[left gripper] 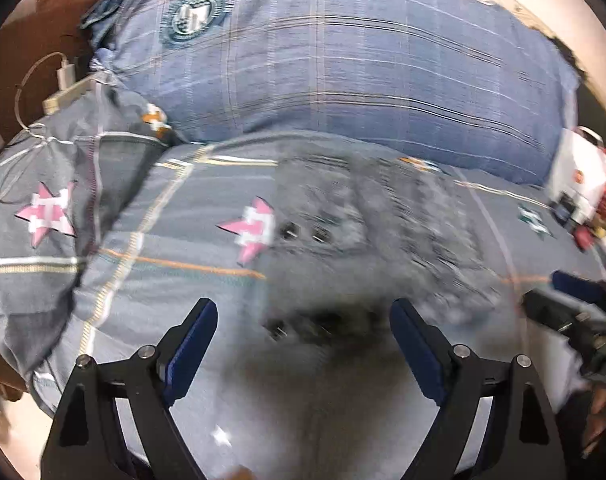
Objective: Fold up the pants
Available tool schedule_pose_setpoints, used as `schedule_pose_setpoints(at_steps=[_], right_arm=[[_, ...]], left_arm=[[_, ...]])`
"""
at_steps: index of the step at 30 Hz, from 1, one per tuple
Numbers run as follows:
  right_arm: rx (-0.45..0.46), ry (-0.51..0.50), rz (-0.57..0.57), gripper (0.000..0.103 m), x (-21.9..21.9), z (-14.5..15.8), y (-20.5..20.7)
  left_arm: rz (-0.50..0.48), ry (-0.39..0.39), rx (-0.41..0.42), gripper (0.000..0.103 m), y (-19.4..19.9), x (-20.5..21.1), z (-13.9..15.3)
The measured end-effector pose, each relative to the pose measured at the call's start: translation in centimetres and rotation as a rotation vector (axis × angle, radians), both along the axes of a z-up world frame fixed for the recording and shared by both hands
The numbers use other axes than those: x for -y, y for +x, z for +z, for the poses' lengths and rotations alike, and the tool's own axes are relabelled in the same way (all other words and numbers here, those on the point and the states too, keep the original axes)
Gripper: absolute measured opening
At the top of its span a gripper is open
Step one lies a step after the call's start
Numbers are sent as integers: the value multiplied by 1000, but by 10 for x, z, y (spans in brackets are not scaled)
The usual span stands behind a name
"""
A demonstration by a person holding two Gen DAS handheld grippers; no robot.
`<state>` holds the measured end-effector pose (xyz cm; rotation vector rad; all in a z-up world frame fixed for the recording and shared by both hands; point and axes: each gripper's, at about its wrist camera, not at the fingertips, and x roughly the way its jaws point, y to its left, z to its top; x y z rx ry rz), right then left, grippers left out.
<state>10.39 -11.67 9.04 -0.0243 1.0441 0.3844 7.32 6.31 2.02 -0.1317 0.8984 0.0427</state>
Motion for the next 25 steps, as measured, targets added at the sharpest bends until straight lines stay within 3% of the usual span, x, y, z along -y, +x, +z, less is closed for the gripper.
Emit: schedule_pose_setpoints(at_steps=[3,6,14,25], right_arm=[[-31,-23,12,88,4,-5,-13],[-21,-75,38,103,1,-2,-21],[11,-109,55,103,0,7,-27],[2,-106,64,103,-8,3,-19]], left_arm=[[-13,-2,16,88,-8,12,9],[-23,0,26,89,-8,19,19],[12,87,18,89,-2,24,24],[-7,64,-18,91,19,23,14]])
